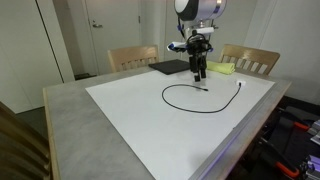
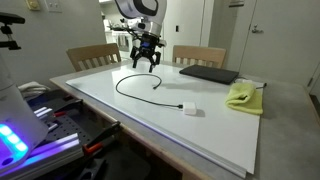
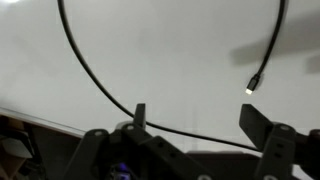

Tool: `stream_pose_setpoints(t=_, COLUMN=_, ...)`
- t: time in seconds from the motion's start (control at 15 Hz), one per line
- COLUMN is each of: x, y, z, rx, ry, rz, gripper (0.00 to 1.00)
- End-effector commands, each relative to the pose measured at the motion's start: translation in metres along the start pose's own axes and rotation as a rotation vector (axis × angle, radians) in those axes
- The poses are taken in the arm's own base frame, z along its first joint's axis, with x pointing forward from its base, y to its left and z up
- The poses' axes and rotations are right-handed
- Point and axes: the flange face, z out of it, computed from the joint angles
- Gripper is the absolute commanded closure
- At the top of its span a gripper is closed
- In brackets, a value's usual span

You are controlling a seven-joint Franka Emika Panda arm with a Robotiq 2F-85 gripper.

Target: Put the charger in a circle

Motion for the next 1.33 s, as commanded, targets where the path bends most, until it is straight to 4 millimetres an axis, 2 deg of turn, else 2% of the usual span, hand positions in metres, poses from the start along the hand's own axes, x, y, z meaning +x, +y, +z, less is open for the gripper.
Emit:
stream_pose_setpoints(t=0.0, x=0.001, y=0.003, z=-0.009, rx=0.013, ry=0.012, rz=-0.049, gripper=0.00)
stream_pose_setpoints(t=0.4, x=0.002, y=0.002, z=-0.006, rx=-0.002, ry=0.022, rz=-0.065, gripper=0.00)
stream_pose_setpoints(t=0.53, x=0.005, y=0.009, z=-0.008, rx=0.039, ry=0.019, rz=-0.186, gripper=0.00)
stream_pose_setpoints(t=0.67, x=0.011, y=0.007, z=-0.006, rx=0.100, ry=0.057, rz=-0.306, gripper=0.00)
stream_pose_setpoints(t=1.0, x=0.027, y=-0.020, z=0.000, rx=0.241, ry=0.128, rz=-0.558, gripper=0.00)
stream_pose_setpoints(t=1.27, x=0.023, y=-0.056, z=-0.004, rx=0.318, ry=0.017, rz=-0.723, gripper=0.00)
